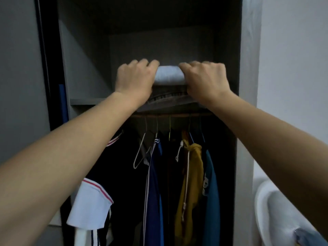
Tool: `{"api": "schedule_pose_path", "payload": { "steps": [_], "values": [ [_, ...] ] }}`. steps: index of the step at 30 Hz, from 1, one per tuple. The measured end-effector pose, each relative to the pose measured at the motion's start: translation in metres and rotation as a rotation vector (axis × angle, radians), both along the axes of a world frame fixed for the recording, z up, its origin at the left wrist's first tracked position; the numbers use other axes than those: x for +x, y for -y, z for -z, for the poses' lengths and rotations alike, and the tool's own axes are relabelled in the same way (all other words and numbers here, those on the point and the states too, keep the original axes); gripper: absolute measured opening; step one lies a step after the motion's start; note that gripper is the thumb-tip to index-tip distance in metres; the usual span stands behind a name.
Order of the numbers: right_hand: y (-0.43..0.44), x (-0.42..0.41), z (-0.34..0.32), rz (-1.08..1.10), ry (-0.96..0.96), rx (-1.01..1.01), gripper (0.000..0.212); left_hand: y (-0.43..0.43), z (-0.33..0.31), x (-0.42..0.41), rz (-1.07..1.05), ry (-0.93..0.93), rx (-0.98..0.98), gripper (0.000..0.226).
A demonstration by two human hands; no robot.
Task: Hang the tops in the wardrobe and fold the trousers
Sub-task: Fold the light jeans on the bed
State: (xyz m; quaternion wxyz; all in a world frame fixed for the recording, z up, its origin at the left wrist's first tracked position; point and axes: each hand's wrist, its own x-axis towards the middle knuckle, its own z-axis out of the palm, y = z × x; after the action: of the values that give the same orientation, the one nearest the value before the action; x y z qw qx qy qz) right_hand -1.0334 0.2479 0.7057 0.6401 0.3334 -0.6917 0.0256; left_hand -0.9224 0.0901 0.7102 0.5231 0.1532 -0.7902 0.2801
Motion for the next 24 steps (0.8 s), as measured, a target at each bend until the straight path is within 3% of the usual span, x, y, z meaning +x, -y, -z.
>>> {"api": "schedule_pose_path", "payload": {
  "steps": [9,24],
  "values": [
    [0.048,-0.128,-0.094,0.106,-0.145,-0.083,0.039,0.057,-0.092,-0.138,0.054,-0.141,-0.118,0.057],
    [0.118,-0.307,-0.151,0.317,-0.069,-0.017,0.038,0.148,-0.145,-0.36,0.186,-0.088,-0.175,0.048]
  ]
}}
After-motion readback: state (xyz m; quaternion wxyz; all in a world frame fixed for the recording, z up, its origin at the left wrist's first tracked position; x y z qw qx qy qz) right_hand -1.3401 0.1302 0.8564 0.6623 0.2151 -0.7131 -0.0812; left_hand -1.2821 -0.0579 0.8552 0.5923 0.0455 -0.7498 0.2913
